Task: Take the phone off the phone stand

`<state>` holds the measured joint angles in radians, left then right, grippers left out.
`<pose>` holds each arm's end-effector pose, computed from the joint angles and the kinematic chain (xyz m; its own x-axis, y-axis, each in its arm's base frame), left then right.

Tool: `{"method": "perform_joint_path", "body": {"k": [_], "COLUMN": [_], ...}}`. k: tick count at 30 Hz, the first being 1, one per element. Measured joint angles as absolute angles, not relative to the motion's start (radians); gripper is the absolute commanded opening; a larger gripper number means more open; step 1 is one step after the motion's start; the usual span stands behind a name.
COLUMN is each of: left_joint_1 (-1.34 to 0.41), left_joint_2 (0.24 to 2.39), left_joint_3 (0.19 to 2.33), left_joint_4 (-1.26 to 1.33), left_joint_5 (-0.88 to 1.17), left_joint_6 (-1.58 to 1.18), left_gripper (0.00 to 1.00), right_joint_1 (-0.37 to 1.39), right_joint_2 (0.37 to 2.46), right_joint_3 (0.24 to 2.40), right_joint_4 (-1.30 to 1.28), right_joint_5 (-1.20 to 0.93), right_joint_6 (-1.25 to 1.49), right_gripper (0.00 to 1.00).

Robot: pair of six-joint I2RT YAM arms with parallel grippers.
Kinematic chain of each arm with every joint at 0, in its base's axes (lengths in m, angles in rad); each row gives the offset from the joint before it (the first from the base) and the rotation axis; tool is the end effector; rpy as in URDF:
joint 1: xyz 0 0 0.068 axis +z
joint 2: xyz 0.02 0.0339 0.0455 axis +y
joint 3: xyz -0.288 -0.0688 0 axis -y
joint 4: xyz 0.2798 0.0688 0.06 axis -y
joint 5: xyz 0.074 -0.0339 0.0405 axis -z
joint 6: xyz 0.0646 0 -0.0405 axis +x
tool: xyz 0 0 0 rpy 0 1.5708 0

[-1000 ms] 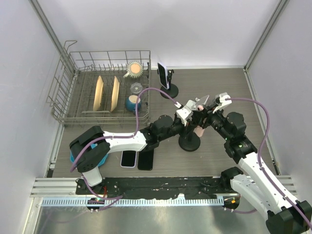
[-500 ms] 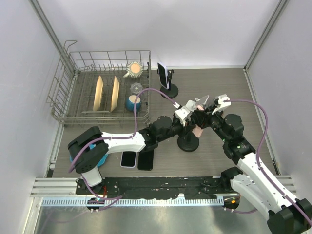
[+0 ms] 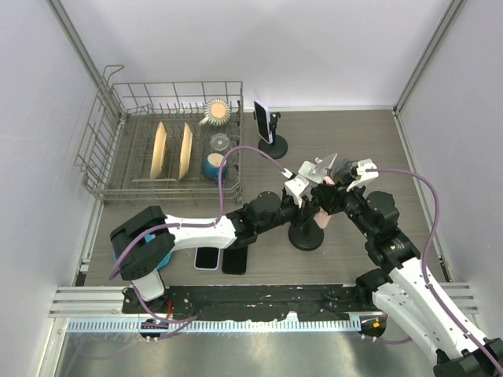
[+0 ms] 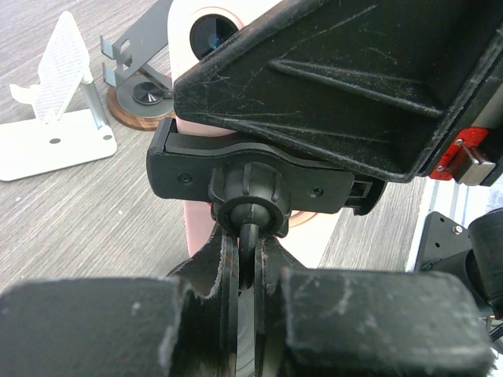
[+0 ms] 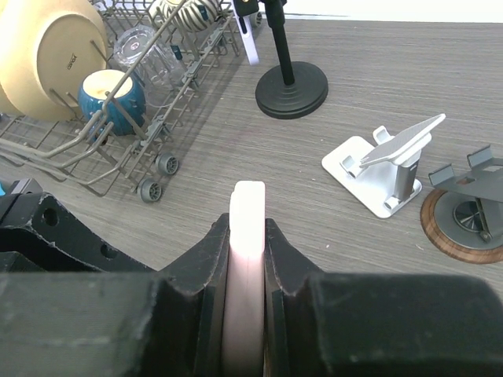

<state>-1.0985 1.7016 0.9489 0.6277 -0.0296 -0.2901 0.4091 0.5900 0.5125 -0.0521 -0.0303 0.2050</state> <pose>0.2020 -0.3912 0.2343 -0.3052 -0.0312 -0.9518 0.8239 0.4925 -0.2803 0.1843 0.0820 0.2940 -0.2026 0.1339 -0.9701 -0.3921 0.8966 0.2057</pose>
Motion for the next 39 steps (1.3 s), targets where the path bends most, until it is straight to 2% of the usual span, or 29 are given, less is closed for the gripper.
{"method": "perform_joint_path", "body": {"k": [12,21,26,33,39], "left_joint_1": [-1.098,-1.055,-1.050,-1.045,-1.037], "left_joint_2": [1.700,1.682,1.679,1.636,1.612], "left_joint_3": [0.964,0.964,0.963,0.959,0.961], "left_joint_4": [0.593,0.565,0.559,0.477,0.421], "left_joint_5": [-0.042,0.038,0.025,-0.026,-0.027], "left_joint_6": [-0.341,-0.435,-0.465,-0.498,-0.513], "left_gripper": [0.00,0.00,0.00,0.00,0.00], "right_joint_1": [0.497,0.557,0.588,0.724,0.757], "right_joint_2": [0.574,0.598,0.634,0.697,0.715], "right_joint_3": [0.528,0.554,0.577,0.615,0.624], "right_joint_4": [-0.107,-0.118,-0.123,-0.133,-0.139], "right_joint_5": [0.123,0.213,0.256,0.434,0.476], "right_joint_6": [0.221,0.244,0.244,0.245,0.275], "right_gripper": [0.01,0.01,0.01,0.01,0.01]}}
